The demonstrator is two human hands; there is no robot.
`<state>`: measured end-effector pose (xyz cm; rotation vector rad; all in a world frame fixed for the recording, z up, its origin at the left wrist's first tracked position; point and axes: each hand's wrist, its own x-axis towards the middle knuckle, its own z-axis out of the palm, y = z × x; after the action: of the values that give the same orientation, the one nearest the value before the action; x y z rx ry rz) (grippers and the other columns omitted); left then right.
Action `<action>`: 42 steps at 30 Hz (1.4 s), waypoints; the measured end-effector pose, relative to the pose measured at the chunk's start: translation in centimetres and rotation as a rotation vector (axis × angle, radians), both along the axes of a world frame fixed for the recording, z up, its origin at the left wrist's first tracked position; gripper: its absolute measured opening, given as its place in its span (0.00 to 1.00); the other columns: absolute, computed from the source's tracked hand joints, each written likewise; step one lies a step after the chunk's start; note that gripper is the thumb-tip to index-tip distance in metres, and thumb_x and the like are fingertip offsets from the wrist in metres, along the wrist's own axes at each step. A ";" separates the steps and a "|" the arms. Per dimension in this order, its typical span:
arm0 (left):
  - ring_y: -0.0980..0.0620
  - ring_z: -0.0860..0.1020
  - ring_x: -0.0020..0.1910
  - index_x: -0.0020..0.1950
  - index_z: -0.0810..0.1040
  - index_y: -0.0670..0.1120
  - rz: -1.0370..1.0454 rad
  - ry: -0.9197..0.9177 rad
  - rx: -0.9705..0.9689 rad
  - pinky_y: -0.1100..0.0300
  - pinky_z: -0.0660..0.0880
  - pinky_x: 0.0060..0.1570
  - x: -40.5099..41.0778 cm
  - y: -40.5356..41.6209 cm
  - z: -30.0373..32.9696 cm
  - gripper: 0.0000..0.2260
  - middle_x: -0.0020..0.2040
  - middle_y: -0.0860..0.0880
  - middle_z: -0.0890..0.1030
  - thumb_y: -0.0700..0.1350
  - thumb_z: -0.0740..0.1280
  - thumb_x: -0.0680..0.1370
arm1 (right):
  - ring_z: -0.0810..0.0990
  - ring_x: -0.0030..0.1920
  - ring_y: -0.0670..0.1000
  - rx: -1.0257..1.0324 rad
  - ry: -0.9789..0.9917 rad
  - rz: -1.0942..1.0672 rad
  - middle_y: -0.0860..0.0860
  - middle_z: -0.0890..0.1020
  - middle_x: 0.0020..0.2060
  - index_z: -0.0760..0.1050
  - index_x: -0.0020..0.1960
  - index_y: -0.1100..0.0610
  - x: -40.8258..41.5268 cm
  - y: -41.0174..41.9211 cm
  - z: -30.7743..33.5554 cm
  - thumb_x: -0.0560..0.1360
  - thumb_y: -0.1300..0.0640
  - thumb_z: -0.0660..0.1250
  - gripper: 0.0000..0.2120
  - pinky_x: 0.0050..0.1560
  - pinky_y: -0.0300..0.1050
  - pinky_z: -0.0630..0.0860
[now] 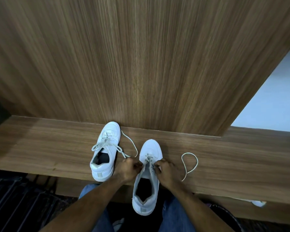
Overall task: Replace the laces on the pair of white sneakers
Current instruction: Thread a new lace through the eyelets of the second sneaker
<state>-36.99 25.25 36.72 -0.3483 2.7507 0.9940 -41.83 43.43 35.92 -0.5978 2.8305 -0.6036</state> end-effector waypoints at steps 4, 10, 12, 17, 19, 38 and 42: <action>0.41 0.77 0.57 0.55 0.78 0.49 -0.062 -0.037 -0.300 0.55 0.73 0.50 -0.5 0.4 0.9 0.13 0.56 0.44 0.80 0.54 0.61 0.77 | 0.80 0.53 0.53 0.048 0.067 -0.053 0.48 0.82 0.52 0.78 0.51 0.51 0.1 -0.5 0.4 0.77 0.53 0.58 0.10 0.50 0.44 0.73; 0.42 0.77 0.59 0.60 0.75 0.49 -0.121 -0.063 -0.627 0.53 0.72 0.55 -1.1 -0.6 1.7 0.15 0.58 0.43 0.79 0.54 0.58 0.79 | 0.81 0.51 0.55 0.370 0.218 0.035 0.50 0.83 0.49 0.77 0.49 0.52 -1.3 1.2 0.0 0.74 0.55 0.57 0.11 0.72 0.53 0.57; 0.43 0.77 0.59 0.61 0.74 0.50 -0.118 -0.052 -0.664 0.53 0.72 0.55 -1.1 -0.5 1.7 0.15 0.59 0.44 0.79 0.54 0.57 0.79 | 0.81 0.50 0.56 0.379 0.253 0.069 0.51 0.83 0.48 0.78 0.49 0.53 -1.4 1.3 -0.1 0.73 0.56 0.58 0.10 0.74 0.54 0.53; 0.43 0.76 0.60 0.62 0.73 0.51 -0.071 -0.082 -0.630 0.53 0.72 0.56 -1.1 -0.1 1.1 0.15 0.60 0.45 0.79 0.55 0.58 0.79 | 0.81 0.52 0.57 0.146 0.023 -0.023 0.52 0.84 0.48 0.77 0.50 0.50 -1.5 1.6 0.6 0.76 0.55 0.57 0.10 0.60 0.48 0.71; 0.43 0.77 0.59 0.60 0.73 0.52 -0.015 -0.064 -0.535 0.52 0.72 0.55 -1.1 0.1 1.1 0.14 0.59 0.45 0.79 0.55 0.58 0.79 | 0.82 0.43 0.55 -0.232 -0.244 -0.155 0.51 0.84 0.41 0.76 0.43 0.49 -1.6 1.8 1.2 0.73 0.62 0.61 0.09 0.49 0.48 0.77; 0.56 0.77 0.31 0.39 0.79 0.46 0.090 0.117 0.700 0.62 0.72 0.38 -1.9 1.6 3.8 0.10 0.30 0.49 0.80 0.41 0.64 0.80 | 0.82 0.38 0.52 -1.224 -0.638 -0.715 0.55 0.83 0.33 0.74 0.46 0.60 -5.7 1.4 8.5 0.74 0.72 0.64 0.09 0.44 0.48 0.80; 0.61 0.73 0.28 0.34 0.80 0.51 0.080 0.114 0.415 0.64 0.71 0.35 -1.0 -3.2 2.3 0.13 0.28 0.55 0.77 0.40 0.67 0.78 | 0.80 0.27 0.47 -1.068 -0.601 -0.868 0.52 0.82 0.25 0.73 0.43 0.58 -5.9 5.0 5.4 0.76 0.72 0.61 0.11 0.38 0.45 0.80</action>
<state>-38.02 22.08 38.98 -0.3419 2.5491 1.6093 -47.74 48.40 41.30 0.6867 1.8744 -2.0195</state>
